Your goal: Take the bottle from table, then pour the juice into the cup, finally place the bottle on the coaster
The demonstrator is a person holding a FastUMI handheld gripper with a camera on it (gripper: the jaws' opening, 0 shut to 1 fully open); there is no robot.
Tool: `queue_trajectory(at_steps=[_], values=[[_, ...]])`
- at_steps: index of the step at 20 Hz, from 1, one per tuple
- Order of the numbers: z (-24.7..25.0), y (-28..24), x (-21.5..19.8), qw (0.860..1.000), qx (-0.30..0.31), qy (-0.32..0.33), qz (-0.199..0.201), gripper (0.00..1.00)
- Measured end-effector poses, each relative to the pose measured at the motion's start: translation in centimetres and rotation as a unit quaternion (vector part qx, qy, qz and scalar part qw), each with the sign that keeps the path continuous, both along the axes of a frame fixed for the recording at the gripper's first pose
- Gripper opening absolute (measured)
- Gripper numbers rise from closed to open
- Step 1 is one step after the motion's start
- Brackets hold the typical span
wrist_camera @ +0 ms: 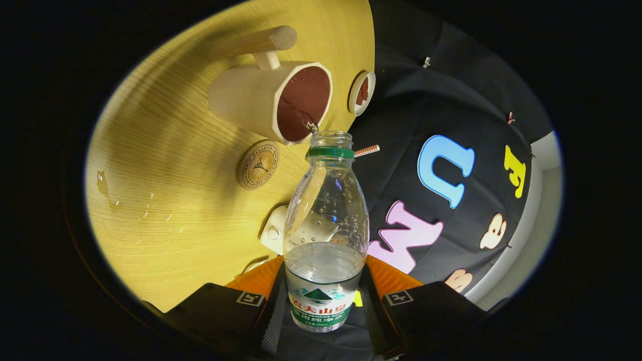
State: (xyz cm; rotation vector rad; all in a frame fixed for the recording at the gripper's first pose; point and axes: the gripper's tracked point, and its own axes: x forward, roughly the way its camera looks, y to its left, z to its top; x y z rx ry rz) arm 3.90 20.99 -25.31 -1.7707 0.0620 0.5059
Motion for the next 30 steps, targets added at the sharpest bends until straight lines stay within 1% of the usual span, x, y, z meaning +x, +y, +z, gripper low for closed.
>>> queue_trajectory(at_steps=[4,11,15,24,30], values=[[0.2,0.3,0.1,1.0,-0.011,-0.004,0.01,0.71],[1.6,1.4,0.9,0.998,-0.038,-0.028,0.053,0.71],[1.8,1.6,1.1,0.996,-0.053,-0.035,0.067,0.71],[3.3,2.5,2.1,0.988,-0.092,-0.066,0.107,0.71],[3.7,2.2,1.8,0.986,-0.099,-0.07,0.115,0.71]])
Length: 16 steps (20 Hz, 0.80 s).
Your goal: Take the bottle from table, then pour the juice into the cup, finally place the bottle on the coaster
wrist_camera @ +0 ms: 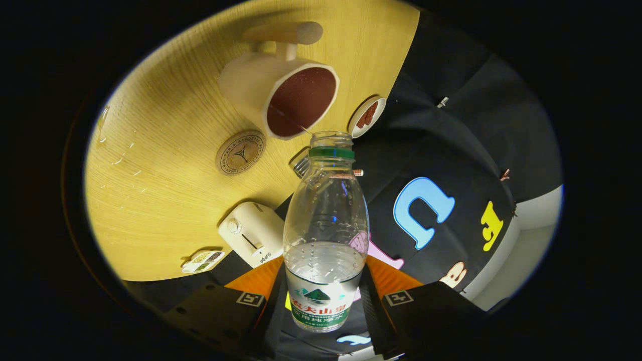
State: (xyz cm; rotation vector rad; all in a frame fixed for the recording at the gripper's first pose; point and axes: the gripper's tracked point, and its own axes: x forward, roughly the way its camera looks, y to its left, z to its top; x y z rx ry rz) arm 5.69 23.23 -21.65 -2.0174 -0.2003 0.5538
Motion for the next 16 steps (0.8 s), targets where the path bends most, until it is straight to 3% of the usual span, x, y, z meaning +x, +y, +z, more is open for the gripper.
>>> queue_trajectory(at_steps=[7,10,13,16], values=[[0.1,-0.3,-0.1,1.0,0.01,0.006,-0.01,0.71],[-1.2,-0.5,-0.9,0.997,0.059,0.045,-0.032,0.71],[-2.8,-1.1,-1.3,0.987,0.116,0.088,-0.067,0.71],[-3.8,-0.8,-2.2,0.968,0.188,0.136,-0.095,0.71]])
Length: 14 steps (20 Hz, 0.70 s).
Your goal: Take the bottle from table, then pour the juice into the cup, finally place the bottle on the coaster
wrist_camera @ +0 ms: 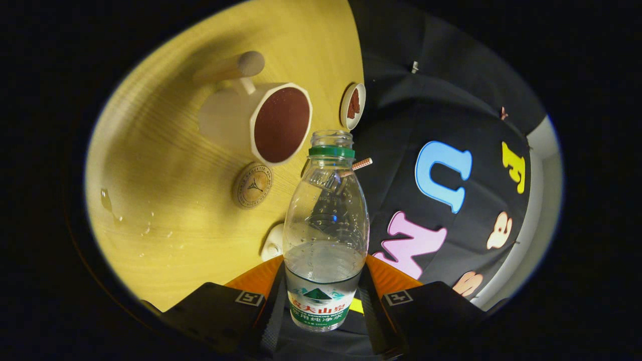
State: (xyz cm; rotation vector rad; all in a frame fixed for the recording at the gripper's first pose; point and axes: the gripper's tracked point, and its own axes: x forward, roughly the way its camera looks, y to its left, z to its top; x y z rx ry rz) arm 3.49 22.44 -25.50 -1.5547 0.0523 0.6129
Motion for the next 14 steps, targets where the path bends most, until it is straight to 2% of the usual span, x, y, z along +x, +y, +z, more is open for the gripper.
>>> queue_trajectory(at_steps=[3,7,10,14], values=[[-0.3,0.7,-0.9,0.994,0.099,0.04,-0.023,0.72],[-0.1,2.3,-1.9,0.966,0.235,0.1,-0.049,0.72],[0.5,2.5,-2.4,0.932,0.329,0.133,-0.072,0.72],[1.8,2.6,-2.2,0.876,0.439,0.175,-0.094,0.72]])
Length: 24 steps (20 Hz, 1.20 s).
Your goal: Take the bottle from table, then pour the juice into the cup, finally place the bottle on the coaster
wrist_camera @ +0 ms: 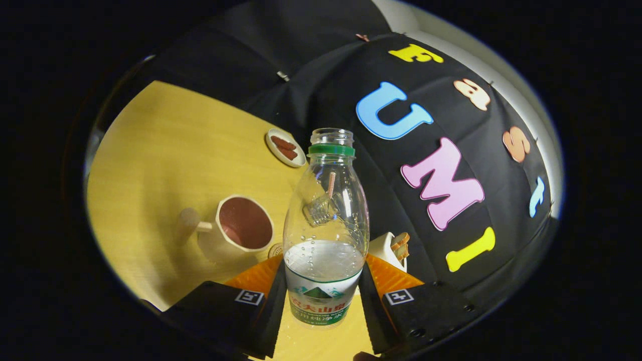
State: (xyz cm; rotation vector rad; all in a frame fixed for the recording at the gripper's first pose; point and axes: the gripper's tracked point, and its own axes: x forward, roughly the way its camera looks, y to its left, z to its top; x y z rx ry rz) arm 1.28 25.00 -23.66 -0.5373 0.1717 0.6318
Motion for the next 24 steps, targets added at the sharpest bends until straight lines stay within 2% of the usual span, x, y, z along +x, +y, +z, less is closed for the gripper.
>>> queue_trajectory(at_steps=[2,4,8,18,24], values=[[0.9,0.2,0.2,0.997,0.073,0.03,-0.005,0.72],[2.3,0.3,0.9,0.988,0.146,0.053,-0.013,0.72],[4.6,-0.3,3.4,0.969,0.237,0.06,-0.041,0.73],[0.2,1.5,9.5,0.938,0.325,0.1,-0.065,0.77],[-3.6,2.4,10.7,0.938,0.32,0.115,-0.065,0.77]])
